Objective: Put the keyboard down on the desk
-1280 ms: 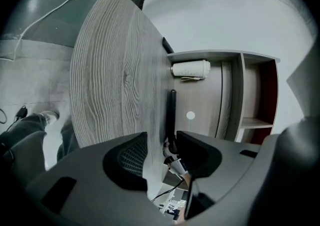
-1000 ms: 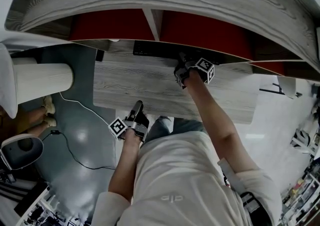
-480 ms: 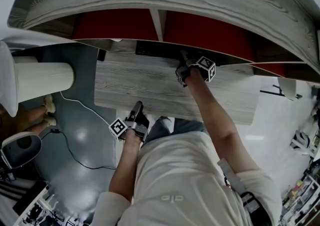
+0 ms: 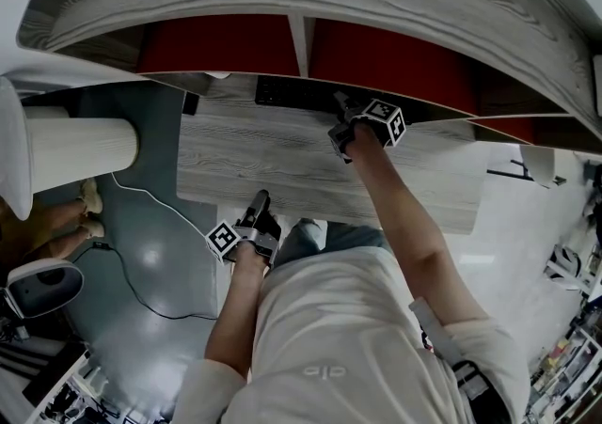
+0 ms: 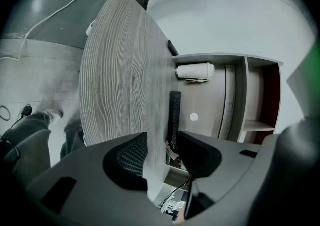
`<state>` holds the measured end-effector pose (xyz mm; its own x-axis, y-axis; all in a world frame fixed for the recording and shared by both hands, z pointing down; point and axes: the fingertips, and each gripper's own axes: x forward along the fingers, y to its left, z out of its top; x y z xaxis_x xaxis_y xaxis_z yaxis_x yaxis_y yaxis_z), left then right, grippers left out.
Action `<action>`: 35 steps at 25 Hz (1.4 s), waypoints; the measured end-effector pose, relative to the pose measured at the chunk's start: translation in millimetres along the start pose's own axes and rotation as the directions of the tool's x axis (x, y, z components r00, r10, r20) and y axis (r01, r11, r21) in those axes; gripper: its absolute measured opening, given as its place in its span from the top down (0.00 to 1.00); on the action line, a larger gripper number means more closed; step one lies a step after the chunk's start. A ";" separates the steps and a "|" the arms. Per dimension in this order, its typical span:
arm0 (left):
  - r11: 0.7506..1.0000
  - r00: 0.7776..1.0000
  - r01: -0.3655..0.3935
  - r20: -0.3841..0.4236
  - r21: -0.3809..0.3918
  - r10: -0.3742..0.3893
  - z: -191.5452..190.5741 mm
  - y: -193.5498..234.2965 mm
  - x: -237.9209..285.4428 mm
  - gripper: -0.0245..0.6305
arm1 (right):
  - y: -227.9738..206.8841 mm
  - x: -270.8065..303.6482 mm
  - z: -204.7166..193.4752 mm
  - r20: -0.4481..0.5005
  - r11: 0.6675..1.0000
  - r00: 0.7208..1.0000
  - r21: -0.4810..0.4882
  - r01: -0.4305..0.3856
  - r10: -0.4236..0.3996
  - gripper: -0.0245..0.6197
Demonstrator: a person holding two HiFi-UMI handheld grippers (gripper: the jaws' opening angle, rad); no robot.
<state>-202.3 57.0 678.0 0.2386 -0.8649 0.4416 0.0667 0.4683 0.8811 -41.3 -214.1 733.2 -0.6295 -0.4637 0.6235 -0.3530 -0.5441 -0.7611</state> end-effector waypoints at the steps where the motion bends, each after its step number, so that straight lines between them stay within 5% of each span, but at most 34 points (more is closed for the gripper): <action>1: 1.000 1.000 0.002 -0.001 -0.002 -0.002 0.0 -0.7 0.4 0.68 | -0.7 -0.5 0.2 0.004 1.000 1.000 -0.013 0.013 -0.013 0.42; 11: 0.998 0.998 0.044 -0.034 0.036 -0.043 -0.1 -16.9 6.4 0.68 | 15.6 -22.7 -5.9 0.000 0.992 1.000 -0.120 -0.031 0.031 0.42; 16: 0.988 0.994 0.092 -0.064 0.121 -0.085 5.1 -38.9 9.8 0.76 | 43.0 -58.1 -28.3 -0.033 0.949 0.992 -0.289 -0.126 0.121 0.63; 19: 0.969 0.990 0.125 -0.084 0.215 -0.109 6.5 -60.8 9.8 0.91 | 52.1 -84.1 -43.4 -0.047 0.909 0.985 -0.382 -0.170 0.164 0.80; 24: 0.859 0.948 0.310 -0.206 0.409 -0.244 -14.0 -129.8 9.1 0.94 | 62.6 -129.3 -70.8 -0.099 0.812 0.966 -0.525 -0.255 0.239 0.91; 28: 0.759 0.940 0.338 -0.229 0.556 -0.251 -15.3 -163.3 1.8 0.94 | 67.9 -172.0 -86.7 -0.078 0.693 0.964 -0.680 -0.237 0.254 0.92; 35: 0.432 0.932 0.362 -0.304 0.826 -0.198 -37.0 -211.5 -19.7 0.94 | 95.8 -255.2 -113.6 0.002 0.468 0.941 -0.868 -0.167 0.339 0.92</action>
<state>-185.2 -18.2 476.7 0.5038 -0.8437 0.1852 -0.6855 -0.2600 0.6801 6.9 -68.5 480.9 -0.7104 -0.6222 0.3289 -0.6611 0.4295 -0.6153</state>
